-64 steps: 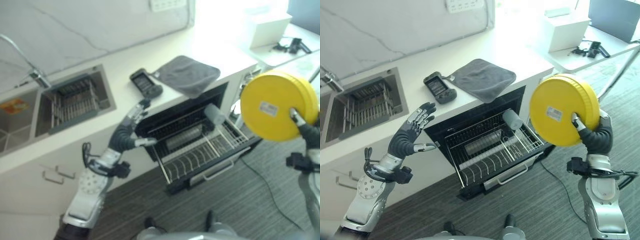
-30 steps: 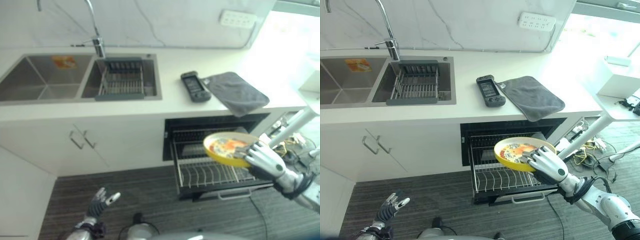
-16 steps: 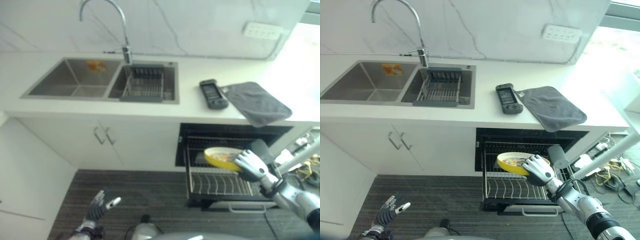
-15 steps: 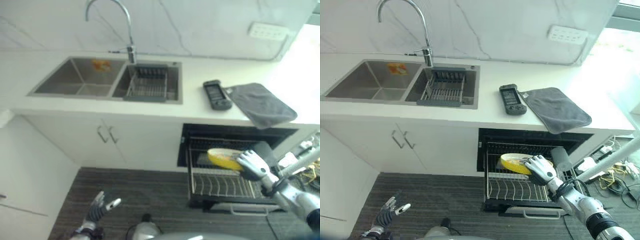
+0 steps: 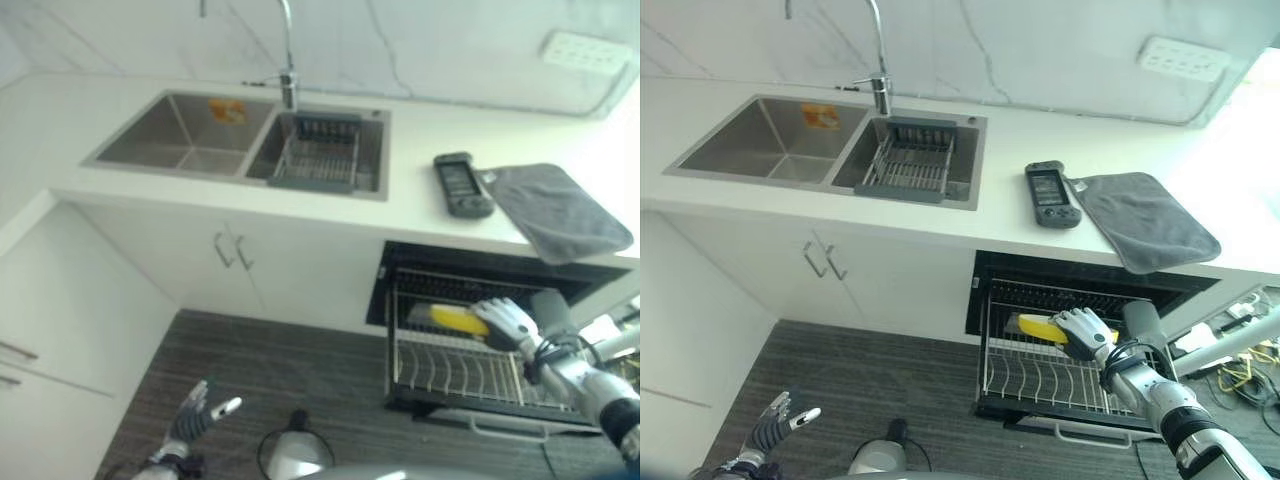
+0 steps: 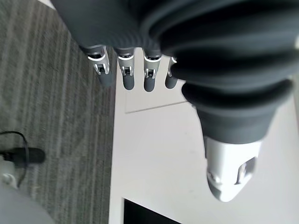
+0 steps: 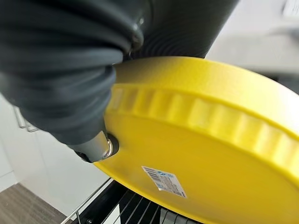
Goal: Place the dishes in the dishwasher.
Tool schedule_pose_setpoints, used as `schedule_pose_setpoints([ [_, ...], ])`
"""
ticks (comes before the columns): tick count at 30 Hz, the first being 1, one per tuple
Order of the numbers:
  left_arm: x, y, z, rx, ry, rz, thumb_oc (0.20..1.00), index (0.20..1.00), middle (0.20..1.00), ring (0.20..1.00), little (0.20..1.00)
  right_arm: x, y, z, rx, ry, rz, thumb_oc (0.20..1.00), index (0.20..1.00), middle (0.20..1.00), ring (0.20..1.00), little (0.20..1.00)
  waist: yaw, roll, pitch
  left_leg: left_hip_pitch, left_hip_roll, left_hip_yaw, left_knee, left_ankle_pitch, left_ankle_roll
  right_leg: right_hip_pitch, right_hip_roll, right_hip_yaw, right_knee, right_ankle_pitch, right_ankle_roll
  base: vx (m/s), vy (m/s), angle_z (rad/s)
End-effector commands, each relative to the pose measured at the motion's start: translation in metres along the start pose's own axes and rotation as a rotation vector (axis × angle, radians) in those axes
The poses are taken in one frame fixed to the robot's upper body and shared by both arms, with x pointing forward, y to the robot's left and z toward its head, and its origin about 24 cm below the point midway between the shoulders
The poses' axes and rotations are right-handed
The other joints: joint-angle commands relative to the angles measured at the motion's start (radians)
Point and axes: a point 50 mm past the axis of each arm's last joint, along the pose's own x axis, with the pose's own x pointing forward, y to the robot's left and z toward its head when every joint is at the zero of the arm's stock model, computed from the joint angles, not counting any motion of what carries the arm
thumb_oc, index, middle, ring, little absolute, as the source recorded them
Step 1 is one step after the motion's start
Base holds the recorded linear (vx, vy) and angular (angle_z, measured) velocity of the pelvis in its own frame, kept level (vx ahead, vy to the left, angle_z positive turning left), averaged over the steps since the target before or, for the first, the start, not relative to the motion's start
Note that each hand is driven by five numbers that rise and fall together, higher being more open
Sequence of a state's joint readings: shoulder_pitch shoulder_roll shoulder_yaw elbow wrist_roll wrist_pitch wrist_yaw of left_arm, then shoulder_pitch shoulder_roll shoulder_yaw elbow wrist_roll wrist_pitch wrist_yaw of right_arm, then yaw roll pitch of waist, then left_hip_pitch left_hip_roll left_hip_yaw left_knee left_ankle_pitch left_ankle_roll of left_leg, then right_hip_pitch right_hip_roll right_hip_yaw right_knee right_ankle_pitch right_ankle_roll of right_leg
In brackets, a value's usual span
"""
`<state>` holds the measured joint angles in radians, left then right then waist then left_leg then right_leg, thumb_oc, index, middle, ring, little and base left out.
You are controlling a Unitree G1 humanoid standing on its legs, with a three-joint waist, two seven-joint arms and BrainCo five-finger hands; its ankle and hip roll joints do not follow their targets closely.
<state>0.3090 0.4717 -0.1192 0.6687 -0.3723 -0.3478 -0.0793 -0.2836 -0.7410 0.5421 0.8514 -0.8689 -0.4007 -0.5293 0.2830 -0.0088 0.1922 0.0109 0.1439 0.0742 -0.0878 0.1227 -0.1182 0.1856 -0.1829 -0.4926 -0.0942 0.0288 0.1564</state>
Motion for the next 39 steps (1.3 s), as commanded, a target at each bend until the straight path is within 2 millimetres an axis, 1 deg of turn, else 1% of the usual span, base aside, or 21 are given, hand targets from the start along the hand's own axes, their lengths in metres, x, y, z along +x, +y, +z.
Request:
schedule_pose_setpoints([
  [1, 0.022, -0.001, 0.041, 0.054, -0.156, -0.029, 1.0, 1.0, 1.0, 1.0, 1.0, 0.033, -0.06, -0.014, -0.061, 0.012, -0.196, 0.2, 0.2, 0.2, 0.2, 0.2, 0.032, 0.022, 0.012, -0.024, 0.01, -0.112, 0.0, -0.049, -0.011, -0.023, -0.061, 0.013, 0.007, 0.049, 0.073, -0.14, -0.039, 0.23],
  [2, 0.024, -0.001, 0.045, 0.048, -0.172, -0.03, 1.0, 1.0, 1.0, 1.0, 1.0, 0.036, -0.065, -0.017, -0.07, 0.022, -0.206, 0.2, 0.2, 0.2, 0.2, 0.2, 0.036, 0.029, 0.022, -0.041, 0.007, -0.117, 0.0, -0.045, -0.01, -0.035, -0.062, 0.012, 0.007, 0.051, 0.073, -0.24, -0.025, 0.2],
  [5, 0.035, -0.003, 0.066, 0.009, -0.256, -0.036, 1.0, 1.0, 1.0, 1.0, 1.0, 0.048, -0.099, -0.033, -0.12, 0.076, -0.268, 0.2, 0.2, 0.2, 0.2, 0.2, 0.049, 0.057, 0.082, -0.115, -0.01, -0.142, 0.0, -0.028, -0.003, -0.092, -0.07, 0.019, 0.007, 0.058, 0.071, -0.34, -0.012, 0.12],
  [6, 0.04, -0.005, 0.074, -0.003, -0.289, -0.035, 1.0, 1.0, 1.0, 1.0, 1.0, 0.053, -0.114, -0.039, -0.139, 0.102, -0.296, 0.2, 0.2, 0.2, 0.2, 0.2, 0.052, 0.069, 0.11, -0.148, -0.018, -0.153, 0.0, -0.021, 0.001, -0.118, -0.073, 0.022, 0.007, 0.062, 0.07, -0.28, -0.008, 0.12],
  [7, 0.042, -0.006, 0.078, -0.012, -0.304, -0.033, 1.0, 1.0, 1.0, 1.0, 1.0, 0.056, -0.123, -0.041, -0.15, 0.117, -0.311, 0.2, 0.2, 0.2, 0.2, 0.2, 0.053, 0.075, 0.123, -0.165, -0.023, -0.157, 0.0, -0.017, 0.003, -0.133, -0.075, 0.023, 0.007, 0.064, 0.07, -0.23, -0.004, 0.08],
  [12, 0.045, -0.008, 0.087, -0.036, -0.336, -0.027, 1.0, 1.0, 1.0, 1.0, 1.0, 0.061, -0.148, -0.052, -0.182, 0.18, -0.349, 0.2, 0.2, 0.2, 0.2, 0.2, 0.057, 0.093, 0.16, -0.212, -0.036, -0.159, 0.0, -0.008, 0.01, -0.174, -0.085, 0.026, 0.009, 0.069, 0.071, -0.1, 0.02, 0.07],
  [14, 0.045, -0.007, 0.09, -0.045, -0.349, -0.023, 1.0, 1.0, 1.0, 1.0, 1.0, 0.063, -0.154, -0.054, -0.193, 0.192, -0.344, 0.2, 0.2, 0.2, 0.2, 0.2, 0.058, 0.097, 0.171, -0.225, -0.041, -0.158, 0.0, -0.007, 0.012, -0.191, -0.091, 0.026, 0.013, 0.073, 0.072, -0.07, 0.035, 0.04],
  [19, 0.046, -0.007, 0.098, -0.068, -0.387, -0.016, 1.0, 1.0, 1.0, 1.0, 1.0, 0.065, -0.156, -0.055, -0.185, 0.209, -0.328, 0.2, 0.2, 0.2, 0.2, 0.2, 0.059, 0.102, 0.187, -0.242, -0.044, -0.15, 0.0, -0.007, 0.014, -0.215, -0.099, 0.024, 0.019, 0.079, 0.072, -0.05, 0.018, 0.0],
  [24, 0.048, -0.009, 0.106, -0.081, -0.415, -0.013, 1.0, 1.0, 1.0, 1.0, 1.0, 0.071, -0.145, -0.05, -0.167, 0.226, -0.258, 0.2, 0.2, 0.2, 0.2, 0.2, 0.062, 0.101, 0.197, -0.246, -0.04, -0.141, 0.0, -0.011, 0.01, -0.226, -0.098, 0.022, 0.023, 0.078, 0.072, -0.02, 0.002, 0.0],
  [25, 0.048, -0.008, 0.107, -0.082, -0.418, -0.013, 1.0, 1.0, 1.0, 1.0, 1.0, 0.071, -0.141, -0.051, -0.157, 0.255, -0.253, 0.2, 0.2, 0.2, 0.2, 0.2, 0.062, 0.101, 0.199, -0.246, -0.04, -0.14, 0.0, -0.012, 0.01, -0.228, -0.098, 0.021, 0.024, 0.078, 0.072, -0.04, -0.012, -0.01],
  [26, 0.048, -0.009, 0.107, -0.085, -0.422, -0.014, 1.0, 1.0, 1.0, 1.0, 1.0, 0.069, -0.134, -0.057, -0.122, 0.338, -0.23, 0.2, 0.2, 0.2, 0.2, 0.2, 0.061, 0.102, 0.201, -0.247, -0.04, -0.138, 0.0, -0.012, 0.011, -0.23, -0.098, 0.022, 0.024, 0.079, 0.071, -0.06, -0.004, -0.01],
  [27, 0.048, -0.01, 0.106, -0.088, -0.422, -0.014, 1.0, 1.0, 1.0, 1.0, 1.0, 0.067, -0.126, -0.058, -0.091, 0.371, -0.226, 0.2, 0.2, 0.2, 0.2, 0.2, 0.06, 0.103, 0.202, -0.252, -0.043, -0.138, 0.0, -0.009, 0.013, -0.235, -0.1, 0.021, 0.024, 0.084, 0.069, -0.04, -0.007, -0.01],
  [28, 0.048, -0.011, 0.105, -0.088, -0.42, -0.014, 1.0, 1.0, 1.0, 1.0, 1.0, 0.067, -0.122, -0.056, -0.08, 0.378, -0.219, 0.2, 0.2, 0.2, 0.2, 0.2, 0.062, 0.104, 0.203, -0.248, -0.041, -0.136, 0.0, -0.013, 0.012, -0.233, -0.098, 0.022, 0.025, 0.081, 0.068, -0.03, -0.002, -0.01],
  [30, 0.048, -0.015, 0.103, -0.094, -0.416, -0.018, 1.0, 1.0, 1.0, 1.0, 1.0, 0.069, -0.105, -0.047, -0.067, 0.376, -0.188, 0.2, 0.2, 0.2, 0.2, 0.2, 0.057, 0.107, 0.203, -0.253, -0.043, -0.132, 0.0, -0.008, 0.013, -0.238, -0.101, 0.019, 0.024, 0.087, 0.068, 0.0, 0.0, 0.0],
  [32, 0.048, -0.018, 0.103, -0.096, -0.419, -0.026, 1.0, 1.0, 1.0, 1.0, 1.0, 0.072, -0.093, -0.037, -0.057, 0.36, -0.153, 0.2, 0.2, 0.2, 0.2, 0.2, 0.055, 0.112, 0.206, -0.25, -0.041, -0.123, 0.0, -0.008, 0.013, -0.238, -0.103, 0.017, 0.025, 0.088, 0.068, -0.02, 0.044, 0.0],
  [33, 0.049, -0.021, 0.104, -0.103, -0.42, -0.028, 1.0, 1.0, 1.0, 1.0, 1.0, 0.075, -0.085, -0.029, -0.033, 0.351, -0.125, 0.504, 0.504, 0.504, 0.504, 0.504, 0.055, 0.117, 0.206, -0.245, -0.038, -0.116, 0.0, -0.013, 0.011, -0.236, -0.104, 0.017, 0.026, 0.084, 0.068, -0.01, 0.077, -0.01],
  [34, 0.05, -0.024, 0.105, -0.112, -0.423, -0.029, 1.0, 1.0, 1.0, 1.0, 1.0, 0.077, -0.074, -0.023, -0.004, 0.358, -0.098, 1.0, 1.0, 1.0, 1.0, 1.0, 0.052, 0.122, 0.206, -0.245, -0.038, -0.11, 0.0, -0.012, 0.01, -0.239, -0.107, 0.018, 0.03, 0.083, 0.066, -0.02, 0.078, -0.06],
  [36, 0.051, -0.025, 0.106, -0.119, -0.431, -0.03, 1.0, 1.0, 1.0, 1.0, 1.0, 0.077, -0.068, -0.017, 0.019, 0.37, -0.1, 1.0, 1.0, 1.0, 1.0, 1.0, 0.048, 0.124, 0.207, -0.248, -0.039, -0.107, 0.0, -0.009, 0.012, -0.242, -0.112, 0.016, 0.03, 0.086, 0.066, -0.02, 0.046, -0.13],
  [39, 0.051, -0.027, 0.106, -0.12, -0.431, -0.03, 1.0, 1.0, 1.0, 1.0, 1.0, 0.077, -0.063, -0.014, 0.038, 0.383, -0.105, 1.0, 1.0, 1.0, 1.0, 1.0, 0.048, 0.123, 0.207, -0.242, -0.035, -0.101, 0.0, -0.015, 0.009, -0.241, -0.111, 0.017, 0.032, 0.083, 0.065, 0.0, 0.001, -0.03],
])
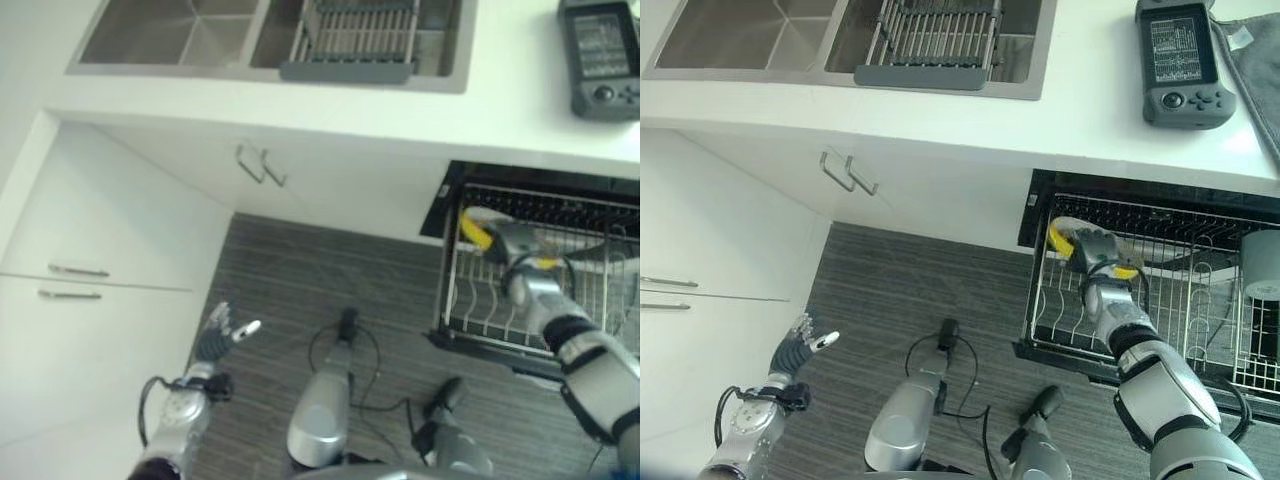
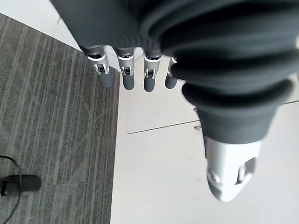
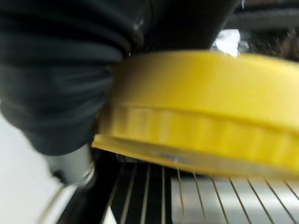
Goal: Place the dishes in the dishwasher.
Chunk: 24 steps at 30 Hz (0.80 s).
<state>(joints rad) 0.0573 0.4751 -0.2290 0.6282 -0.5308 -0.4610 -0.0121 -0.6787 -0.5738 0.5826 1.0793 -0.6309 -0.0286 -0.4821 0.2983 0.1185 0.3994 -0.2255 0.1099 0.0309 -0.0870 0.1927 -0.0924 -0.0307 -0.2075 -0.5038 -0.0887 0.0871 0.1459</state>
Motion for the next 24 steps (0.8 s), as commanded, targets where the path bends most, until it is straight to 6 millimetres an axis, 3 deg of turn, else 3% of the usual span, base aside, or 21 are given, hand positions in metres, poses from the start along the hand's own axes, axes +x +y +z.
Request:
schedule_pose_setpoints([
  [1, 0.009, -0.003, 0.01, 0.002, -0.066, -0.006, 1.0, 1.0, 1.0, 1.0, 1.0, -0.006, 0.014, -0.003, -0.033, 0.008, 0.094, 1.0, 1.0, 1.0, 1.0, 1.0, 0.033, -0.005, -0.001, -0.006, -0.001, -0.058, 0.0, -0.085, -0.017, -0.025, -0.085, 0.027, 0.027, 0.025, 0.075, 0.0, 0.0, 0.0],
  [12, 0.009, -0.009, 0.009, 0.002, -0.05, -0.009, 1.0, 1.0, 1.0, 1.0, 1.0, -0.018, 0.024, -0.036, 0.092, 0.272, 0.129, 1.0, 1.0, 1.0, 1.0, 1.0, 0.015, -0.01, -0.003, 0.014, 0.005, -0.039, 0.0, -0.092, -0.016, -0.032, -0.086, 0.04, 0.04, 0.029, 0.07, 0.01, 0.006, -0.01],
  [20, 0.008, -0.013, 0.006, 0.011, -0.022, -0.015, 1.0, 1.0, 1.0, 1.0, 1.0, -0.023, 0.03, -0.05, 0.4, 0.469, 0.206, 1.0, 1.0, 1.0, 1.0, 1.0, -0.004, -0.015, -0.017, 0.036, 0.007, -0.024, 0.0, -0.095, -0.015, -0.03, -0.087, 0.054, 0.045, 0.025, 0.063, 0.03, 0.039, -0.04],
  [24, 0.006, -0.012, 0.003, 0.024, 0.003, -0.016, 1.0, 1.0, 1.0, 1.0, 1.0, -0.025, 0.032, -0.055, 0.63, 0.517, 0.247, 1.0, 1.0, 1.0, 1.0, 1.0, -0.013, -0.035, -0.031, 0.061, 0.018, -0.009, 0.0, -0.102, -0.017, -0.011, -0.079, 0.06, 0.043, 0.021, 0.062, 0.03, 0.025, -0.07],
])
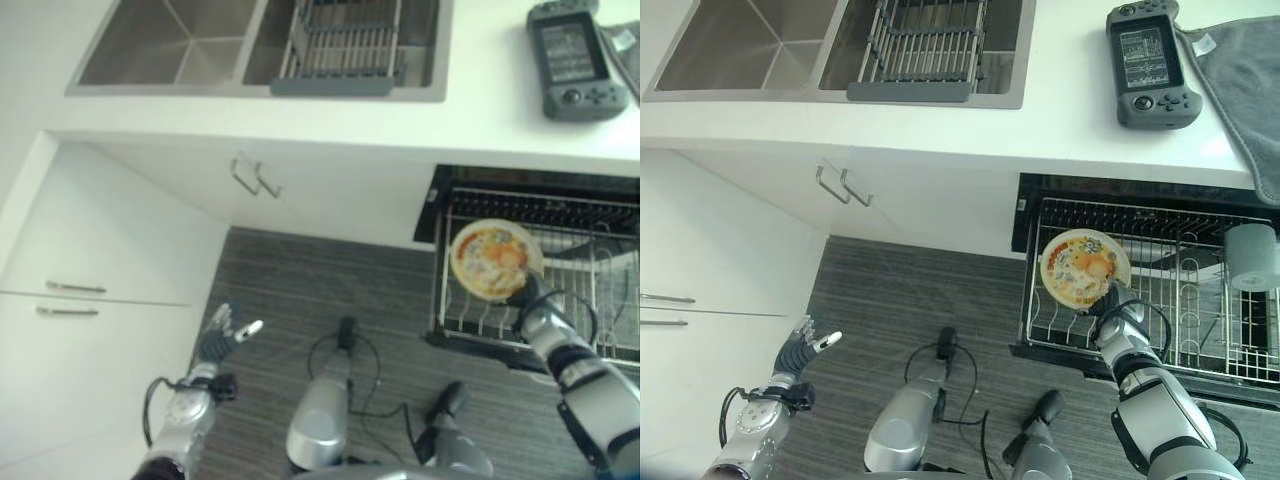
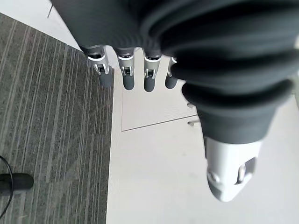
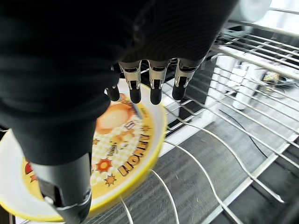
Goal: Place the dishes in the dishwasher.
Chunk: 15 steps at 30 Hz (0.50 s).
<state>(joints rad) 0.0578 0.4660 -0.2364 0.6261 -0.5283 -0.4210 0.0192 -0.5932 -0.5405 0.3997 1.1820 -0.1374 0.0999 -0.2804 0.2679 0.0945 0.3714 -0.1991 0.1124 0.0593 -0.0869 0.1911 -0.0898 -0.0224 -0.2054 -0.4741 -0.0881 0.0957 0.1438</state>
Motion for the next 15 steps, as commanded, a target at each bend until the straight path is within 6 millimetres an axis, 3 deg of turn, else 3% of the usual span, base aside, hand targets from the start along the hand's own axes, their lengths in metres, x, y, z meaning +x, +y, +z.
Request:
schedule_pose_setpoints([
  [1, 0.006, -0.009, 0.008, 0.031, -0.036, -0.034, 1.0, 1.0, 1.0, 1.0, 1.0, 0.005, -0.018, 0.005, 0.157, -0.009, 0.024, 1.0, 1.0, 1.0, 1.0, 1.0, 0.015, -0.016, -0.005, 0.041, 0.018, -0.034, 0.0, -0.102, -0.019, -0.014, -0.08, 0.032, 0.042, 0.012, 0.064, 0.04, 0.026, -0.08],
  [4, 0.006, -0.005, 0.009, 0.04, -0.022, -0.017, 1.0, 1.0, 1.0, 1.0, 1.0, 0.006, -0.022, 0.006, 0.258, -0.027, 0.045, 1.0, 1.0, 1.0, 1.0, 1.0, 0.005, -0.035, -0.015, 0.063, 0.028, -0.021, 0.0, -0.107, -0.02, -0.001, -0.075, 0.04, 0.043, 0.014, 0.064, 0.04, 0.017, -0.1],
  [10, -0.004, 0.017, 0.003, 0.101, 0.039, 0.044, 1.0, 1.0, 1.0, 1.0, 1.0, -0.005, -0.006, -0.02, 0.459, -0.002, 0.207, 1.0, 1.0, 1.0, 1.0, 1.0, -0.023, -0.119, -0.054, 0.148, 0.067, 0.01, 0.0, -0.126, -0.023, 0.071, -0.044, 0.062, 0.03, 0.017, 0.071, 0.1, -0.048, -0.13],
  [13, -0.017, 0.035, -0.007, 0.146, 0.103, 0.104, 1.0, 1.0, 1.0, 1.0, 1.0, -0.019, 0.002, -0.034, 0.574, 0.003, 0.264, 1.0, 1.0, 1.0, 1.0, 1.0, -0.061, -0.176, -0.087, 0.21, 0.095, 0.037, 0.0, -0.135, -0.027, 0.115, -0.024, 0.084, 0.023, 0.021, 0.074, 0.16, -0.1, -0.32],
  [15, -0.021, 0.042, -0.009, 0.156, 0.121, 0.131, 1.0, 1.0, 1.0, 1.0, 1.0, -0.025, 0.002, -0.039, 0.597, 0.0, 0.277, 1.0, 1.0, 1.0, 1.0, 1.0, -0.08, -0.194, -0.096, 0.233, 0.102, 0.047, 0.0, -0.141, -0.026, 0.128, -0.018, 0.094, 0.021, 0.022, 0.076, 0.11, -0.069, -0.29],
])
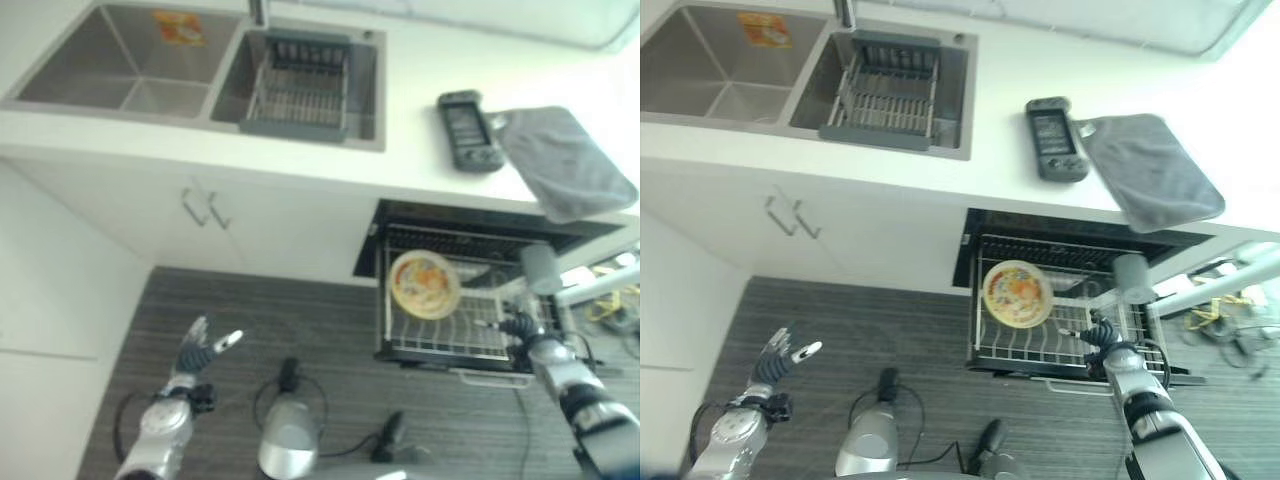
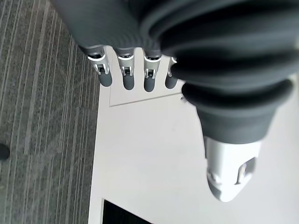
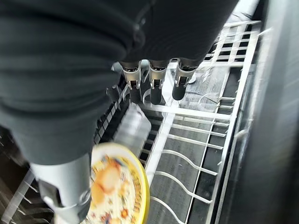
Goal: Place the dishes in the dishwasher.
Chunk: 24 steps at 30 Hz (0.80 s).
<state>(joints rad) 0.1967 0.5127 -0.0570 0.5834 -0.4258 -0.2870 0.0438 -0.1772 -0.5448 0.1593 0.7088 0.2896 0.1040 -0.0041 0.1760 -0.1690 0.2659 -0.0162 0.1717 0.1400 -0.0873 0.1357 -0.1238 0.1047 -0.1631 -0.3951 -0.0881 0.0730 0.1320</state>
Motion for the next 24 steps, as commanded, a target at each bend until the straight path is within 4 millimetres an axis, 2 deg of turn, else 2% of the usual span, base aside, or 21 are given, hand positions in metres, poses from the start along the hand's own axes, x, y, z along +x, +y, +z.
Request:
schedule_pose_setpoints([
  [1, 0.006, -0.007, 0.009, 0.056, -0.034, -0.021, 1.0, 1.0, 1.0, 1.0, 1.0, 0.003, -0.033, 0.026, -0.003, -0.027, -0.059, 1.0, 1.0, 1.0, 1.0, 1.0, 0.004, 0.064, 0.008, 0.06, 0.046, -0.029, 0.0, -0.088, 0.008, 0.006, -0.058, 0.02, 0.02, 0.045, 0.089, 0.05, -0.058, -0.41],
  [3, 0.002, 0.004, 0.003, 0.042, -0.005, 0.024, 1.0, 1.0, 1.0, 1.0, 1.0, -0.01, -0.033, 0.027, -0.008, -0.072, -0.037, 1.0, 1.0, 1.0, 1.0, 1.0, -0.034, 0.041, -0.003, 0.091, 0.058, -0.005, 0.0, -0.094, 0.01, 0.018, -0.05, 0.04, 0.019, 0.047, 0.092, 0.04, -0.051, -0.33],
  [6, -0.002, 0.007, -0.003, 0.036, 0.015, 0.052, 1.0, 1.0, 1.0, 1.0, 1.0, -0.023, -0.037, 0.031, 0.026, -0.119, -0.045, 1.0, 1.0, 1.0, 1.0, 1.0, -0.07, 0.032, -0.016, 0.116, 0.065, 0.02, 0.0, -0.1, 0.013, 0.027, -0.046, 0.06, 0.018, 0.046, 0.094, 0.02, -0.013, -0.33],
  [8, -0.003, 0.008, -0.007, 0.025, 0.025, 0.07, 1.0, 1.0, 1.0, 1.0, 1.0, -0.03, -0.041, 0.033, 0.034, -0.153, -0.073, 1.0, 1.0, 1.0, 1.0, 1.0, -0.094, 0.032, -0.024, 0.126, 0.069, 0.039, 0.0, -0.102, 0.015, 0.026, -0.045, 0.073, 0.018, 0.043, 0.093, -0.01, 0.03, -0.27],
  [9, -0.005, 0.007, -0.01, 0.018, 0.035, 0.082, 1.0, 1.0, 1.0, 1.0, 1.0, -0.037, -0.047, 0.031, 0.038, -0.17, -0.135, 1.0, 1.0, 1.0, 1.0, 1.0, -0.116, 0.037, -0.032, 0.133, 0.072, 0.056, 0.0, -0.104, 0.014, 0.025, -0.047, 0.083, 0.017, 0.04, 0.093, -0.02, 0.044, -0.35],
  [11, -0.007, 0.006, -0.014, 0.008, 0.046, 0.093, 1.0, 1.0, 1.0, 1.0, 1.0, -0.042, -0.053, 0.025, 0.071, -0.166, -0.183, 1.0, 1.0, 1.0, 1.0, 1.0, -0.132, 0.042, -0.039, 0.139, 0.074, 0.072, 0.0, -0.107, 0.014, 0.023, -0.049, 0.092, 0.016, 0.037, 0.093, -0.01, 0.048, -0.3],
  [13, -0.012, 0.003, -0.023, -0.005, 0.07, 0.101, 1.0, 1.0, 1.0, 1.0, 1.0, -0.049, -0.051, 0.006, 0.149, -0.121, -0.227, 1.0, 1.0, 1.0, 1.0, 1.0, -0.159, 0.056, -0.05, 0.147, 0.076, 0.093, 0.0, -0.109, 0.013, 0.02, -0.055, 0.102, 0.016, 0.033, 0.095, 0.01, 0.081, -0.15],
  [15, -0.017, -0.005, -0.032, -0.01, 0.098, 0.084, 1.0, 1.0, 1.0, 1.0, 1.0, -0.052, -0.029, -0.028, 0.258, -0.011, -0.236, 1.0, 1.0, 1.0, 1.0, 1.0, -0.182, 0.073, -0.061, 0.16, 0.075, 0.115, 0.0, -0.111, 0.011, 0.02, -0.062, 0.109, 0.015, 0.026, 0.092, 0.03, 0.078, -0.26],
  [18, -0.016, -0.012, -0.035, -0.006, 0.112, 0.059, 1.0, 1.0, 1.0, 1.0, 1.0, -0.047, -0.008, -0.046, 0.411, 0.077, -0.207, 1.0, 1.0, 1.0, 1.0, 1.0, -0.188, 0.084, -0.069, 0.171, 0.076, 0.124, 0.0, -0.111, 0.008, 0.025, -0.065, 0.109, 0.014, 0.023, 0.088, 0.05, 0.028, -0.12],
  [19, -0.014, -0.018, -0.036, -0.002, 0.118, 0.043, 1.0, 1.0, 1.0, 1.0, 1.0, -0.043, 0.003, -0.053, 0.481, 0.114, -0.209, 0.57, 0.57, 0.57, 0.57, 0.57, -0.187, 0.091, -0.072, 0.176, 0.075, 0.124, 0.0, -0.112, 0.006, 0.03, -0.066, 0.107, 0.013, 0.021, 0.086, 0.08, 0.028, -0.03],
  [20, -0.012, -0.022, -0.036, 0.001, 0.122, 0.029, 1.0, 1.0, 1.0, 1.0, 1.0, -0.039, 0.011, -0.058, 0.554, 0.152, -0.202, 0.297, 0.297, 0.297, 0.297, 0.297, -0.184, 0.098, -0.077, 0.18, 0.073, 0.123, 0.0, -0.114, 0.004, 0.035, -0.067, 0.105, 0.011, 0.018, 0.084, 0.07, 0.021, 0.0],
  [21, -0.011, -0.023, -0.036, 0.002, 0.123, 0.026, 1.0, 1.0, 1.0, 1.0, 1.0, -0.038, 0.014, -0.06, 0.582, 0.165, -0.193, 0.2, 0.2, 0.2, 0.2, 0.2, -0.184, 0.1, -0.078, 0.181, 0.072, 0.122, 0.0, -0.114, 0.004, 0.037, -0.067, 0.105, 0.011, 0.018, 0.083, 0.04, 0.014, -0.04],
  [22, -0.011, -0.023, -0.036, 0.003, 0.124, 0.024, 1.0, 1.0, 1.0, 1.0, 1.0, -0.038, 0.016, -0.061, 0.602, 0.175, -0.188, 0.2, 0.2, 0.2, 0.2, 0.2, -0.183, 0.102, -0.079, 0.182, 0.071, 0.121, 0.0, -0.115, 0.003, 0.038, -0.067, 0.104, 0.011, 0.017, 0.083, 0.06, 0.017, -0.05],
  [23, -0.011, -0.026, -0.039, 0.009, 0.136, 0.014, 1.0, 1.0, 1.0, 1.0, 1.0, -0.034, 0.031, -0.067, 0.68, 0.228, -0.159, 0.2, 0.2, 0.2, 0.2, 0.2, -0.177, 0.111, -0.086, 0.186, 0.068, 0.114, 0.0, -0.116, 0.001, 0.045, -0.068, 0.101, 0.009, 0.012, 0.079, 0.06, 0.018, -0.05],
  [24, -0.011, -0.027, -0.04, 0.011, 0.14, 0.013, 1.0, 1.0, 1.0, 1.0, 1.0, -0.033, 0.034, -0.067, 0.702, 0.238, -0.149, 0.2, 0.2, 0.2, 0.2, 0.2, -0.176, 0.114, -0.087, 0.187, 0.067, 0.112, 0.0, -0.116, 0.0, 0.047, -0.068, 0.099, 0.008, 0.012, 0.078, 0.07, 0.025, -0.02],
])
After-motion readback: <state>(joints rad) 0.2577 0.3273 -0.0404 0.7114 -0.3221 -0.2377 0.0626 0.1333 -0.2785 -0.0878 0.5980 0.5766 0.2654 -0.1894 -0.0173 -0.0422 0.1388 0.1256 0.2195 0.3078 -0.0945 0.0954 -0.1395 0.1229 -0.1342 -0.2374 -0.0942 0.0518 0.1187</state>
